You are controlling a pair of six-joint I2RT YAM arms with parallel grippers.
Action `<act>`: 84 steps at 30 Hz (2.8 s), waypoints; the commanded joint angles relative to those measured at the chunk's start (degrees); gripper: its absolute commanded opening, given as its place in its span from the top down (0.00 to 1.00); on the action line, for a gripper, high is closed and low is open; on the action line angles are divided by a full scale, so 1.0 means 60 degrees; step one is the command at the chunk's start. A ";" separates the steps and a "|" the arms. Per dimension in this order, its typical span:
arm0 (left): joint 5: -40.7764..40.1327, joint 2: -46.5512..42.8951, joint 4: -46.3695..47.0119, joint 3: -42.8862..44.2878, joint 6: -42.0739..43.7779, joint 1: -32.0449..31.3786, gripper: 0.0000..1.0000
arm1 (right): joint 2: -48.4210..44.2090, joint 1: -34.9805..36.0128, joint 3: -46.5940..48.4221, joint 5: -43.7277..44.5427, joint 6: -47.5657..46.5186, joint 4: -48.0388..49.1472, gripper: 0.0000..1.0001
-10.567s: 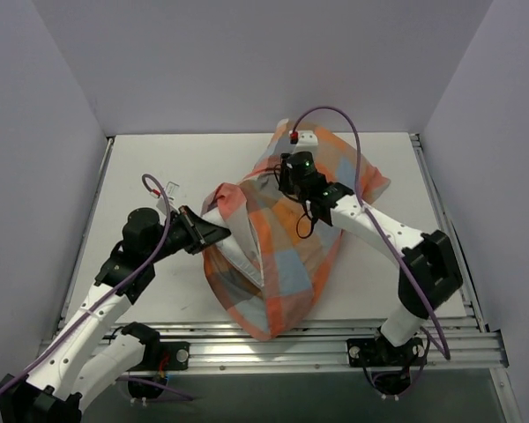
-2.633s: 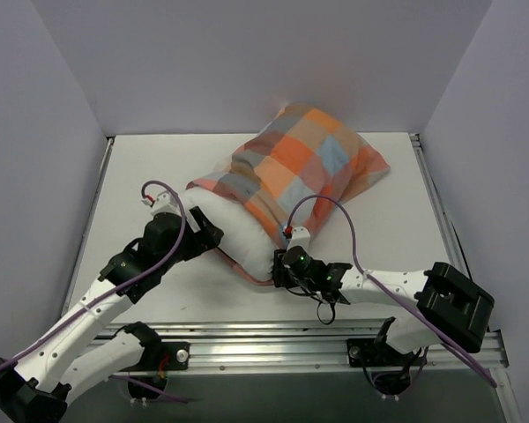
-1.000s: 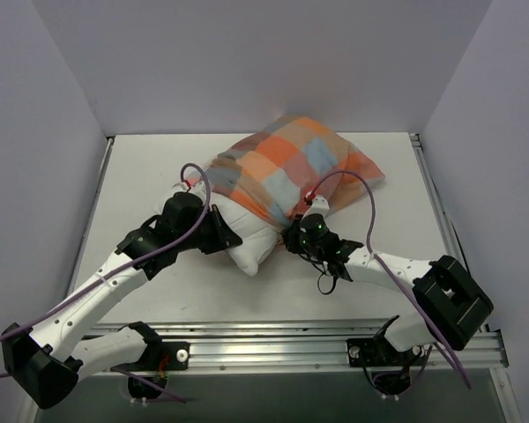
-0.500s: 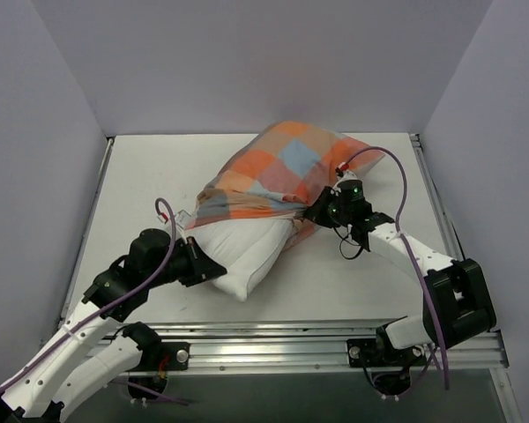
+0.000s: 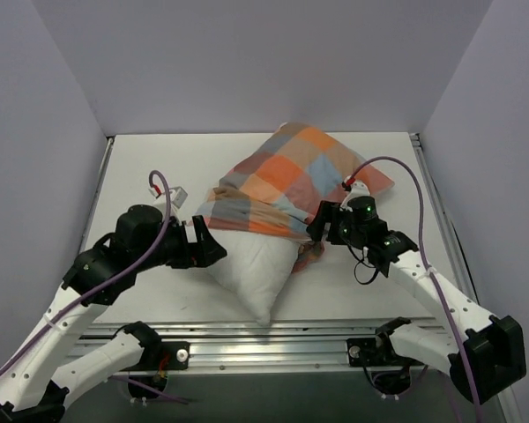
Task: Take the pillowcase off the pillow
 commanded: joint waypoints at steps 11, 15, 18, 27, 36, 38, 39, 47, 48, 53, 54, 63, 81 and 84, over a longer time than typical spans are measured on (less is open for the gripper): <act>-0.2609 0.0845 0.0797 0.0510 0.2127 0.0791 0.03 | 0.0941 0.1270 0.4748 -0.0535 -0.3092 -0.1790 0.10; -0.1937 0.1020 0.1780 -0.0470 0.2171 0.1479 0.03 | 0.2811 0.2134 0.6153 -0.0652 -0.4000 -0.1672 0.09; -0.1511 0.1137 0.2322 -0.0882 0.2317 0.1847 0.03 | 0.4145 0.2692 0.7398 -0.0653 -0.4573 -0.1804 0.09; -0.0400 0.1533 0.4167 -0.2113 0.2203 0.2361 0.02 | 0.7226 0.3161 0.9845 -0.1399 -0.5787 -0.2140 0.09; 0.0453 0.2368 0.5120 -0.2817 0.0825 0.2376 0.83 | 0.8516 0.3557 0.9921 -0.1080 -0.6609 -0.2961 0.32; 0.0453 0.2398 0.5150 -0.2788 0.0751 0.2376 0.98 | 0.8546 0.3542 0.9833 -0.0713 -0.6755 -0.3005 0.61; 0.0453 0.2369 0.5122 -0.2715 0.0751 0.2376 0.98 | 0.8531 0.3484 0.9819 -0.0537 -0.6829 -0.3035 0.71; -0.0030 0.0733 0.2986 -0.1632 0.0985 0.2376 0.98 | 0.7801 0.1100 0.9819 0.1864 -0.5501 -0.2436 1.00; -0.0190 0.0496 0.2330 -0.1471 0.0999 0.2376 0.98 | 0.7697 0.0676 0.9819 0.2027 -0.5264 -0.2347 1.00; -0.0835 -0.1202 -0.0058 -0.0199 0.1087 0.2390 0.98 | 0.7301 -0.2294 0.9950 0.3373 -0.3610 -0.2346 1.00; -0.1126 -0.1380 -0.0354 -0.0021 0.1087 0.2405 0.98 | 0.7272 -0.2650 1.0023 0.3463 -0.3186 -0.2433 1.00; -0.1876 -0.2027 -0.1223 -0.0017 0.0941 0.2405 0.98 | 0.7067 -0.3389 0.9688 0.2500 -0.2420 -0.2304 1.00; -0.0295 0.1621 0.1093 0.2457 0.2860 0.1749 0.06 | 0.3144 -0.1263 0.6558 0.0446 -0.2158 -0.1878 0.18; -0.1331 0.1650 0.1195 0.2193 0.2801 -0.0285 0.06 | 0.2030 -0.1131 0.5574 0.0316 -0.1938 -0.1819 0.18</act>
